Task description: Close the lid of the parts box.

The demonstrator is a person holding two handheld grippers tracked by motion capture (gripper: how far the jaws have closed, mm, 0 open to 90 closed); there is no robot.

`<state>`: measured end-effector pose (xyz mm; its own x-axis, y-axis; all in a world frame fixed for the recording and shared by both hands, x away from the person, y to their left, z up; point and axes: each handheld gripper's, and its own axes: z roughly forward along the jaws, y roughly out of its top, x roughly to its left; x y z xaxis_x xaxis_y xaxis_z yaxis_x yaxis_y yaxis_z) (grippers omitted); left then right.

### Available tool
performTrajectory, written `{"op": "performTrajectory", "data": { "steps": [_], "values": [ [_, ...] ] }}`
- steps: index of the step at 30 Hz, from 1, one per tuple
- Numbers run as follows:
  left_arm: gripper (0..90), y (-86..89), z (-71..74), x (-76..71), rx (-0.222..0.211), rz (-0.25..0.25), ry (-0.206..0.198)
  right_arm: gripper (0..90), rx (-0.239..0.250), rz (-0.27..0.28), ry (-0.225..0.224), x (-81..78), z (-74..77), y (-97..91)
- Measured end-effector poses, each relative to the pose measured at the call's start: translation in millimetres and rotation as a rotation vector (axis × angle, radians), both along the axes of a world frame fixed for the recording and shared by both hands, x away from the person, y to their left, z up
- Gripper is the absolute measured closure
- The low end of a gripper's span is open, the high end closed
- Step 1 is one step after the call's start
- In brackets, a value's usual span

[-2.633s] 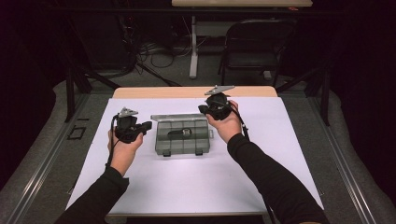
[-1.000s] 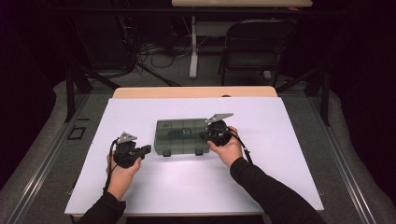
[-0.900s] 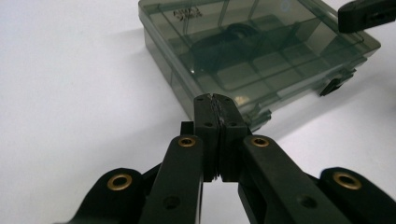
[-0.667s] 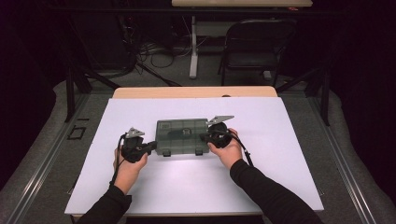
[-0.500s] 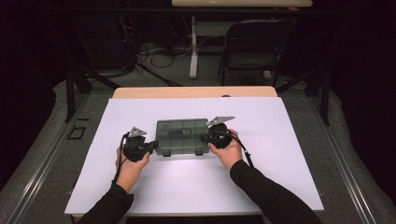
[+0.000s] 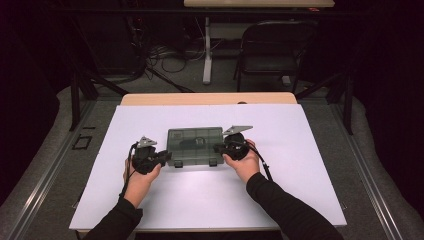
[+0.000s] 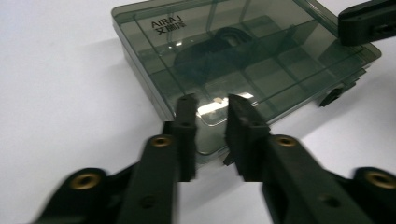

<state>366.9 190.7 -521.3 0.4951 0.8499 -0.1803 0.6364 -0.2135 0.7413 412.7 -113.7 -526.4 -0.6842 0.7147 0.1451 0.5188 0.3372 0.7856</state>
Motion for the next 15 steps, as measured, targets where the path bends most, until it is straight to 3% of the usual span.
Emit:
{"op": "performTrajectory", "data": {
  "steps": [3, 8, 11, 15],
  "values": [
    [61.0, 4.5, 0.8, -1.4, -0.027, 0.008, -0.004, 62.8, 0.014, -0.007, -0.021, -3.0, 1.9, -3.9],
    [46.7, 18.2, 7.1, -7.0, -0.06, 0.02, -0.05, 39.2, -0.002, -0.047, -0.086, -14.8, 12.0, -13.7],
    [40.4, 27.7, 8.7, -10.9, -0.065, 0.024, -0.046, 31.5, 0.012, -0.069, -0.118, -24.2, 16.6, -23.3],
    [40.3, 36.8, 10.2, -18.7, -0.044, 0.005, -0.055, 24.6, 0.04, -0.095, -0.131, -36.4, 19.5, -36.9]
  ]
}}
